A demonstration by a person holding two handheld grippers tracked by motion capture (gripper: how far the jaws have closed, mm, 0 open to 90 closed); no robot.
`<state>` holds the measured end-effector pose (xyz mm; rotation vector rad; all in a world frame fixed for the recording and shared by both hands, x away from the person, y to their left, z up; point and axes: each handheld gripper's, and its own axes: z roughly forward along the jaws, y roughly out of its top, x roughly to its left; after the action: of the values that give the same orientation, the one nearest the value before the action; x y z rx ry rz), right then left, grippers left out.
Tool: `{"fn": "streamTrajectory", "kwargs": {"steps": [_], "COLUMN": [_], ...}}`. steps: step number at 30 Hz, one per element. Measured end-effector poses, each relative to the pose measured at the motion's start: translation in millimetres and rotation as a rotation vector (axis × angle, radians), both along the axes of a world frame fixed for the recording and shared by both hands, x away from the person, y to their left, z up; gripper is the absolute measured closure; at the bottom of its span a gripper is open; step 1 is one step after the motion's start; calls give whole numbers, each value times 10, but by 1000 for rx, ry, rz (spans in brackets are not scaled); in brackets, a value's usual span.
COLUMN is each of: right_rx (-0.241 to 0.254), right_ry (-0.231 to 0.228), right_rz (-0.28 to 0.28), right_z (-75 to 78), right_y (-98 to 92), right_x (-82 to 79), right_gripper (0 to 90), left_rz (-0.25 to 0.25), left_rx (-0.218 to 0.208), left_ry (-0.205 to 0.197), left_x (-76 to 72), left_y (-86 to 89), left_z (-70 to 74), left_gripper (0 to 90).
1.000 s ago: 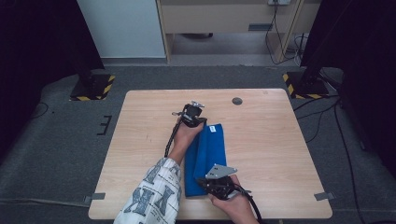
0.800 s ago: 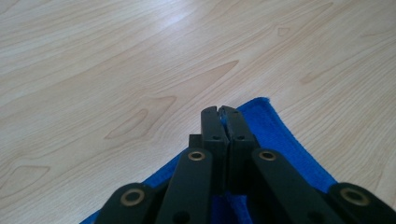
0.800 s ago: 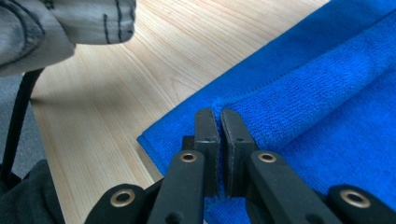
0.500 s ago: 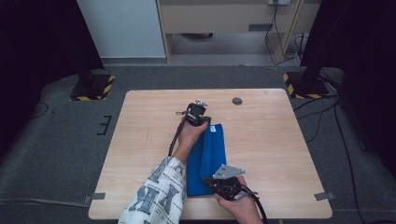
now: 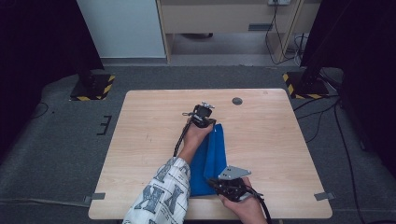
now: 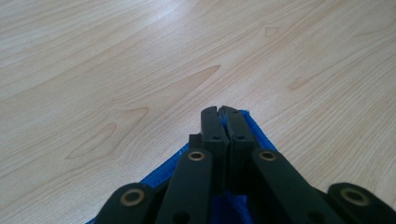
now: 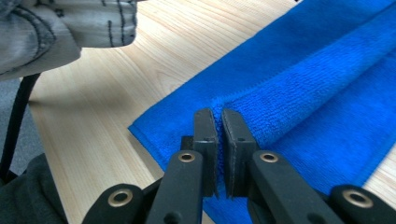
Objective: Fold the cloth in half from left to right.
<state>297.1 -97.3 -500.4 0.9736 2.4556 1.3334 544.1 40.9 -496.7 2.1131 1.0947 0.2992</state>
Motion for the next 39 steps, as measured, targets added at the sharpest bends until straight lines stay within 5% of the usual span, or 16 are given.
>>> {"fn": "streamTrajectory", "kwargs": {"steps": [12,16,19,22,26,39], "right_rx": [4,-1,-13,-37,-77,-79], "right_ry": [26,46,60,71,41,41], "right_rz": [-25,-25,-39,-76,-118,-123], "right_z": [0,-42,-57,-64,-65,-69], "right_y": [-117,-161,-174,-226,-276,-352], "right_x": [-28,1,9,31,46,230], "right_gripper": [845,770,653,391,221,92], "left_rz": [-7,-5,-2,3,-6,-26], "left_rx": [-8,-8,-14,-60,-74,-71], "left_ry": [19,25,13,-9,-33,-69], "left_x": [-14,-4,-9,-19,-41,-158], "left_y": [-98,-93,-97,-89,-47,248], "left_z": [-35,-43,-34,13,81,194], "left_gripper": [880,877,827,650,497,230]}}
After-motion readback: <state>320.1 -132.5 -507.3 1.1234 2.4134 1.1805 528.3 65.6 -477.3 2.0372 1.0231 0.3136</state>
